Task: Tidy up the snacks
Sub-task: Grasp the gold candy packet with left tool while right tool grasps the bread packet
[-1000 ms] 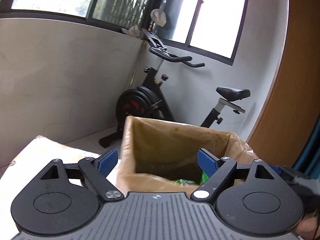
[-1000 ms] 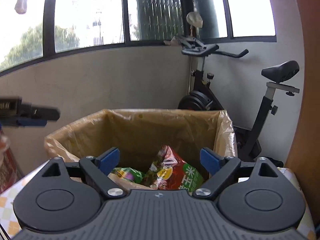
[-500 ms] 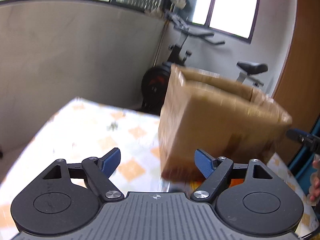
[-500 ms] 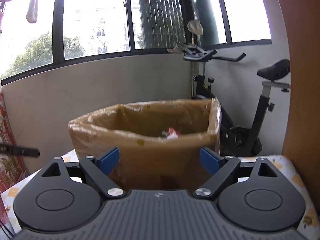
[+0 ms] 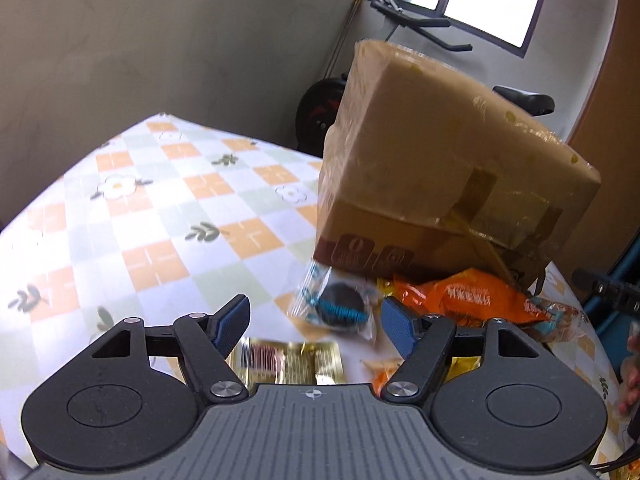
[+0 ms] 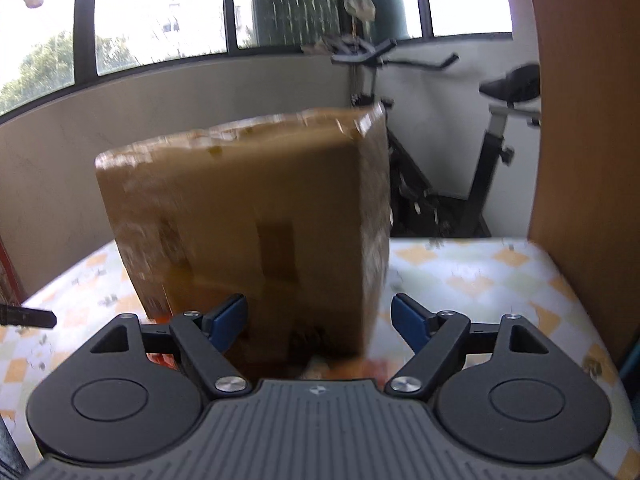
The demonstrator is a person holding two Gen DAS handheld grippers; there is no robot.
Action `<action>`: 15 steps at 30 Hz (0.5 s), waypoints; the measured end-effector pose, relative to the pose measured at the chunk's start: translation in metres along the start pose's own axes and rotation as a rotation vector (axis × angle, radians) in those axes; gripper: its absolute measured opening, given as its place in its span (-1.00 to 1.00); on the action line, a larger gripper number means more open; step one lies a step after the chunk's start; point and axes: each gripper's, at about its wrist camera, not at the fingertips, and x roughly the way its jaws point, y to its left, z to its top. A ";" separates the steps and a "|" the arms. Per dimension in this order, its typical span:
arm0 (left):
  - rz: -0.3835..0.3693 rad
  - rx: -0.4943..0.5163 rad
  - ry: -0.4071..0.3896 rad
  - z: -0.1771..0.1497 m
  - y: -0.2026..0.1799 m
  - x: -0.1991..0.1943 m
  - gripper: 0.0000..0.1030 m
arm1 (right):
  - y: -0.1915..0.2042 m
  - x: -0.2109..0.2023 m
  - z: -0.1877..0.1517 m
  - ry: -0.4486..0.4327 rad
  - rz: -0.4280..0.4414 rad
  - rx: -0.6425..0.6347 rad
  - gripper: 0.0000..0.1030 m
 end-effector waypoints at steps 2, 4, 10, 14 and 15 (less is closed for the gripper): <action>0.005 -0.012 0.012 -0.004 0.000 0.004 0.41 | -0.003 0.005 -0.006 0.034 -0.011 0.006 0.58; 0.011 -0.018 0.016 -0.007 -0.002 0.006 0.41 | -0.005 0.014 -0.011 0.072 -0.018 0.024 0.58; 0.027 -0.006 0.026 -0.009 -0.005 0.009 0.41 | -0.012 0.039 -0.017 0.140 -0.076 0.079 0.62; 0.036 -0.007 0.041 -0.012 -0.004 0.011 0.41 | -0.015 0.049 -0.023 0.170 -0.091 0.102 0.63; 0.039 -0.009 0.047 -0.013 -0.003 0.012 0.41 | -0.015 0.049 -0.025 0.170 -0.096 0.100 0.62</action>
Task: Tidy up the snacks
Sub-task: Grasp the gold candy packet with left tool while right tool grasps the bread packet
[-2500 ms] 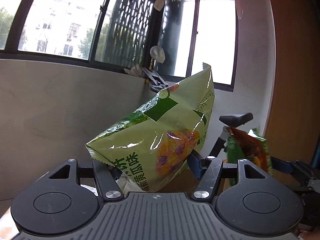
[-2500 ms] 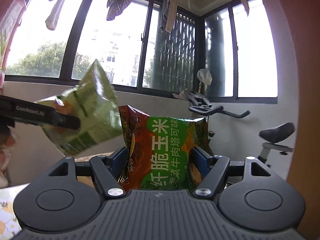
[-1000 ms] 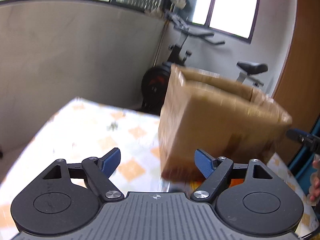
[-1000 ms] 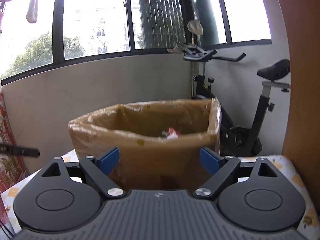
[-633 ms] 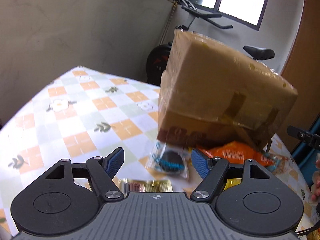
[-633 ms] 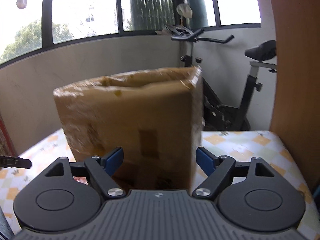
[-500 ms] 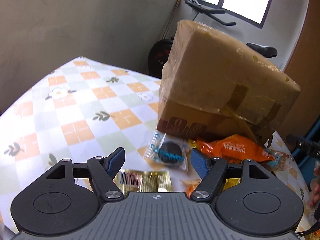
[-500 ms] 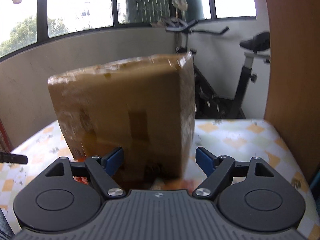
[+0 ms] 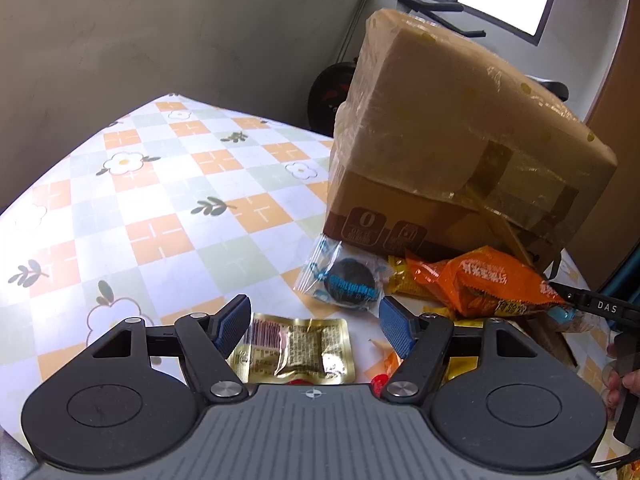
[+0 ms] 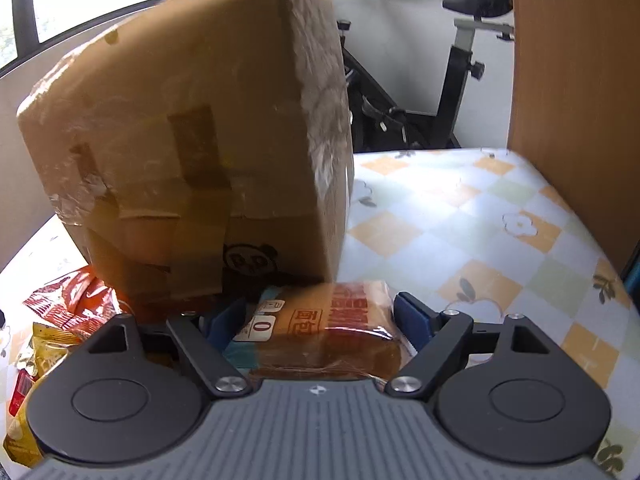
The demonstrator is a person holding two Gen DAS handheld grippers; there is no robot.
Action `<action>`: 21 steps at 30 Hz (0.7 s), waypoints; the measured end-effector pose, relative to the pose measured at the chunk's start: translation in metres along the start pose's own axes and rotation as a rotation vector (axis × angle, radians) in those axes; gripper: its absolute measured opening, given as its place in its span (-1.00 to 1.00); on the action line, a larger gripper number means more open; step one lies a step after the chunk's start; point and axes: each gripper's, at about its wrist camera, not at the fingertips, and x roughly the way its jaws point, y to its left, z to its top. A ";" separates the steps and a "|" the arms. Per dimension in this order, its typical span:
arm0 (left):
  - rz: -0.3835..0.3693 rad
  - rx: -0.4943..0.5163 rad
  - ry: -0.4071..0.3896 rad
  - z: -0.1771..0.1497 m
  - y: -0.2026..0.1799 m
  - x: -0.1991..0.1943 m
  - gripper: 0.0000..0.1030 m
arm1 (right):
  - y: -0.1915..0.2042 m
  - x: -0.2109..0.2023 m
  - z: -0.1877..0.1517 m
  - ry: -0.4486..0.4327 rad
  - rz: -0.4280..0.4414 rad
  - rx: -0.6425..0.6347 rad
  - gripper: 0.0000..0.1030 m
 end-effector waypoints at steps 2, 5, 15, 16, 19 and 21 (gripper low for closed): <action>0.003 -0.006 0.014 -0.003 0.001 0.002 0.41 | 0.000 -0.001 -0.003 0.000 -0.006 -0.003 0.59; 0.011 -0.004 0.037 -0.008 0.002 0.003 0.41 | -0.001 -0.007 -0.011 -0.015 -0.004 0.010 0.50; 0.040 -0.014 0.099 -0.018 0.005 0.012 0.24 | 0.007 -0.017 -0.022 -0.040 0.017 0.009 0.46; 0.049 -0.002 0.100 -0.018 0.003 0.012 0.16 | 0.007 -0.017 -0.022 -0.040 0.019 0.013 0.46; 0.052 0.029 0.094 -0.016 -0.002 0.011 0.17 | 0.006 -0.017 -0.023 -0.043 0.024 0.020 0.46; 0.055 0.043 0.094 -0.015 -0.005 0.012 0.34 | 0.006 -0.018 -0.024 -0.045 0.026 0.021 0.46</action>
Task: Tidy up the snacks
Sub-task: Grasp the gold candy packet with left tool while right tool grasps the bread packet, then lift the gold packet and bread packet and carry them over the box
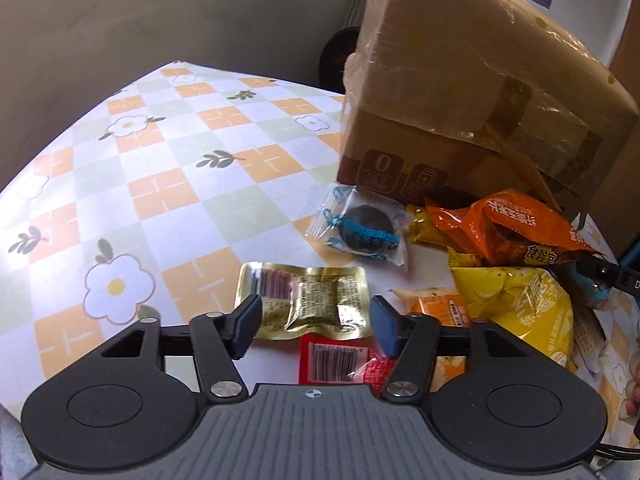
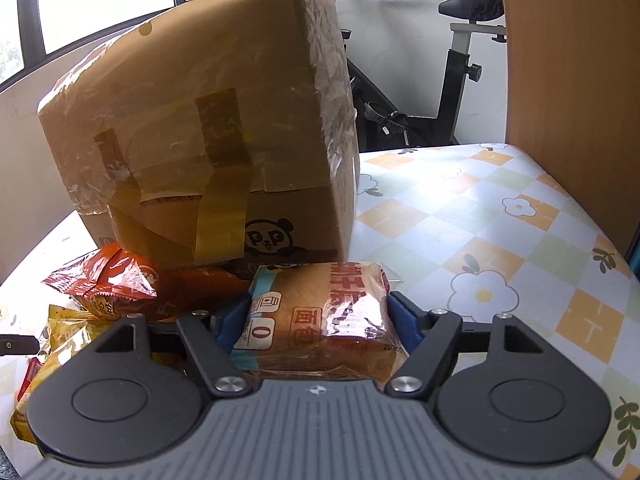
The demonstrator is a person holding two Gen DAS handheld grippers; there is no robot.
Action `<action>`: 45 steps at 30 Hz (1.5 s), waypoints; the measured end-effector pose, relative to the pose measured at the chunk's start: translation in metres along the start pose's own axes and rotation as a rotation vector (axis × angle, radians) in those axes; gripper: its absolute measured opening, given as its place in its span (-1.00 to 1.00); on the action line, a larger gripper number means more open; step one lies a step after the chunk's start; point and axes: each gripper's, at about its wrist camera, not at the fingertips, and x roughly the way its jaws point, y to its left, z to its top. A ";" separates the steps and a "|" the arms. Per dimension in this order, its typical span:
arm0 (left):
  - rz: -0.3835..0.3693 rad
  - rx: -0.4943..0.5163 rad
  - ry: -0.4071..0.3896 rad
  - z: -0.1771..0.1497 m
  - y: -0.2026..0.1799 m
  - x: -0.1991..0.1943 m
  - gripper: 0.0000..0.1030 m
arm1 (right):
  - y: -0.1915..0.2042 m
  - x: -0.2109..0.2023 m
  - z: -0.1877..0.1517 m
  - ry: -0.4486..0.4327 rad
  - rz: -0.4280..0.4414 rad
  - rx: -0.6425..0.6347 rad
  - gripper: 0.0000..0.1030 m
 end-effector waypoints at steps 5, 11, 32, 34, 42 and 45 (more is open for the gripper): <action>0.073 0.061 -0.005 0.001 -0.007 0.011 0.78 | -0.002 0.001 0.000 -0.003 0.005 0.002 0.46; 0.111 0.120 0.036 -0.002 -0.009 0.031 0.81 | -0.002 0.001 -0.001 -0.004 0.010 0.002 0.46; 0.090 0.088 -0.024 -0.001 0.003 0.025 -0.15 | -0.002 0.003 0.001 0.000 0.019 0.004 0.45; 0.078 0.074 -0.034 0.000 0.006 0.021 -0.15 | -0.002 0.003 0.002 0.001 0.021 0.006 0.44; 0.092 0.076 -0.139 0.017 0.005 -0.005 -0.15 | -0.004 -0.009 0.005 -0.028 0.031 0.011 0.42; 0.086 0.063 -0.172 0.025 0.005 -0.015 -0.14 | -0.004 -0.019 0.007 -0.050 0.031 0.013 0.42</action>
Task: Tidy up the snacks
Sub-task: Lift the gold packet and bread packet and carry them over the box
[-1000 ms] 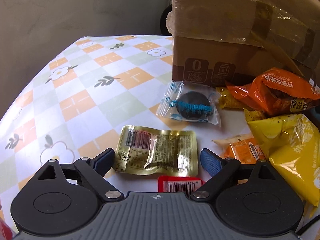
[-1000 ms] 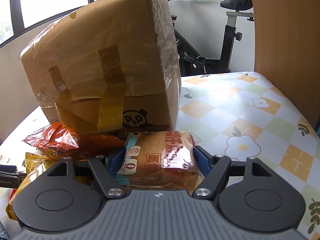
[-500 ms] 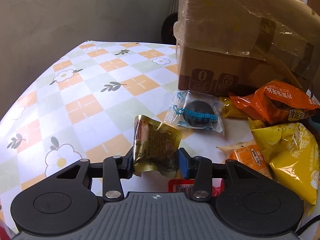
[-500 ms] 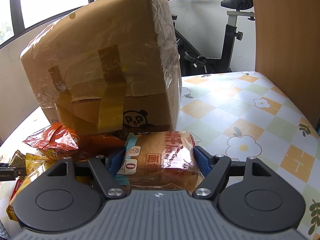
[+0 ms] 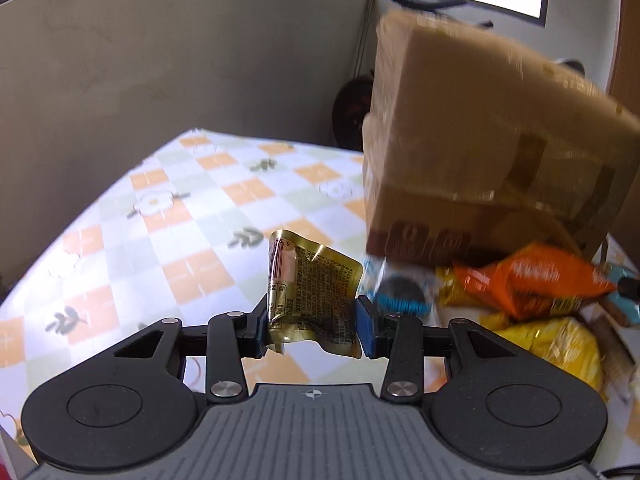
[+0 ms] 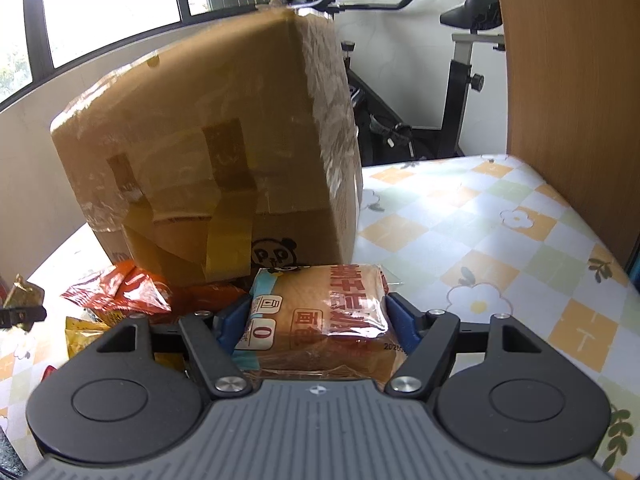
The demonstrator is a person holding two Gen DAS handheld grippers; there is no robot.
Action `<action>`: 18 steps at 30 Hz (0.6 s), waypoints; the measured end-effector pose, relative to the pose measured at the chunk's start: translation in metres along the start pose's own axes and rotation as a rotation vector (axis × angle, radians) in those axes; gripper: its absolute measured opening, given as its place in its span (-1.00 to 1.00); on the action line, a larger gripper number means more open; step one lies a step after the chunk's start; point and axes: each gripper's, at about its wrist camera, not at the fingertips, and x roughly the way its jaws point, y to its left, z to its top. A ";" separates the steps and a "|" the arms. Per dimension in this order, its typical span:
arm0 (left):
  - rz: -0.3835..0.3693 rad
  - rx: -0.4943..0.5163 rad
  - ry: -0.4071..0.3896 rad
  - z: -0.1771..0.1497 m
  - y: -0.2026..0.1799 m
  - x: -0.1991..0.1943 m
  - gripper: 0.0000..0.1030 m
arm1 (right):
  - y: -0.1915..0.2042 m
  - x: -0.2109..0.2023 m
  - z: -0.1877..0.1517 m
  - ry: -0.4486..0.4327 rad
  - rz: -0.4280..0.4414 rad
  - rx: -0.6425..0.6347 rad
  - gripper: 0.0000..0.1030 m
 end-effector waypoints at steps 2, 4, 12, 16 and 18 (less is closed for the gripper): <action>-0.002 -0.005 -0.021 0.008 0.000 -0.007 -0.14 | 0.000 -0.007 0.003 -0.017 0.002 0.008 0.42; -0.008 -0.007 -0.050 0.016 -0.002 -0.016 -0.13 | 0.000 -0.017 0.008 -0.043 0.007 0.020 0.42; -0.071 0.012 -0.200 0.060 -0.015 -0.050 -0.12 | 0.009 -0.061 0.042 -0.215 0.021 0.002 0.42; -0.108 0.038 -0.271 0.086 -0.025 -0.065 -0.11 | 0.014 -0.081 0.064 -0.317 0.030 0.001 0.42; -0.130 0.051 -0.301 0.099 -0.032 -0.070 -0.10 | 0.019 -0.088 0.078 -0.361 0.042 -0.006 0.42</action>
